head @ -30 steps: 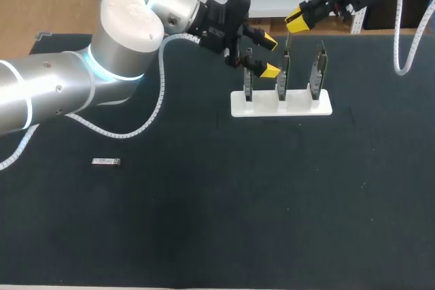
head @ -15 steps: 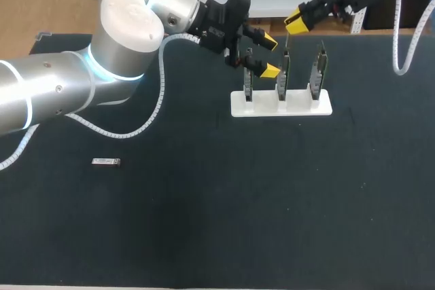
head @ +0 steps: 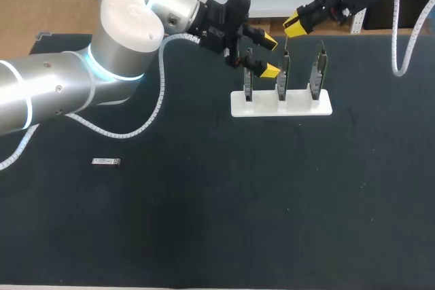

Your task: Pick up the optical module with the left hand, and insert it into the network port with the right hand.

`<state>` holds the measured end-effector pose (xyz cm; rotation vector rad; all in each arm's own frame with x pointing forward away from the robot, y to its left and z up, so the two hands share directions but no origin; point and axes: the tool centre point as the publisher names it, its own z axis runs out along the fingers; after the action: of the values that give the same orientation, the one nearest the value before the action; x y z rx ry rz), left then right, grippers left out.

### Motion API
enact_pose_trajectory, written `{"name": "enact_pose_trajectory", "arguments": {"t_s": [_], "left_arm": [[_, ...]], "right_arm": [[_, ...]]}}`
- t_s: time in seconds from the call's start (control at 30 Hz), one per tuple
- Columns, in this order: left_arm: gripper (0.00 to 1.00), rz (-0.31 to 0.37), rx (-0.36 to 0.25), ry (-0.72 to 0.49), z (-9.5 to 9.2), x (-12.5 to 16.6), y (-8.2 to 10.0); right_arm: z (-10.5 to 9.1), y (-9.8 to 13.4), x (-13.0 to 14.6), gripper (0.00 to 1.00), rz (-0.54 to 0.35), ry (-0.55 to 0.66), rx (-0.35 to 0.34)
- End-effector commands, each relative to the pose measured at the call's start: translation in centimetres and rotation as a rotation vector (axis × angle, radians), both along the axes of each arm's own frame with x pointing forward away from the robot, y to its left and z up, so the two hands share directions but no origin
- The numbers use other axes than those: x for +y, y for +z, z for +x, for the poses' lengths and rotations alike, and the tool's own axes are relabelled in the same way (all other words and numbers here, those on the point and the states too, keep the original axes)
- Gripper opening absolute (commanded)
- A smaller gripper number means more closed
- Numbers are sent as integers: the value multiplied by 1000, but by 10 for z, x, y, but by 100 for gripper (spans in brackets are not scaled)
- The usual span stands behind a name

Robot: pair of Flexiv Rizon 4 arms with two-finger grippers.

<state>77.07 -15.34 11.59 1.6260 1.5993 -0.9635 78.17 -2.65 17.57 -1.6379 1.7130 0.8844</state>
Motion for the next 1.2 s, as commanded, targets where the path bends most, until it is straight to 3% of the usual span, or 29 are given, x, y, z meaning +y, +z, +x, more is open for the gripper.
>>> {"name": "enact_pose_trajectory", "arguments": {"t_s": [0.03,1.2], "left_arm": [[100,3,0,2,0,0,0],[100,3,0,2,0,0,0]], "right_arm": [[-3,0,1,0,-2,-2,-7],[-4,-13,3,0,-16,-5,17]]}}
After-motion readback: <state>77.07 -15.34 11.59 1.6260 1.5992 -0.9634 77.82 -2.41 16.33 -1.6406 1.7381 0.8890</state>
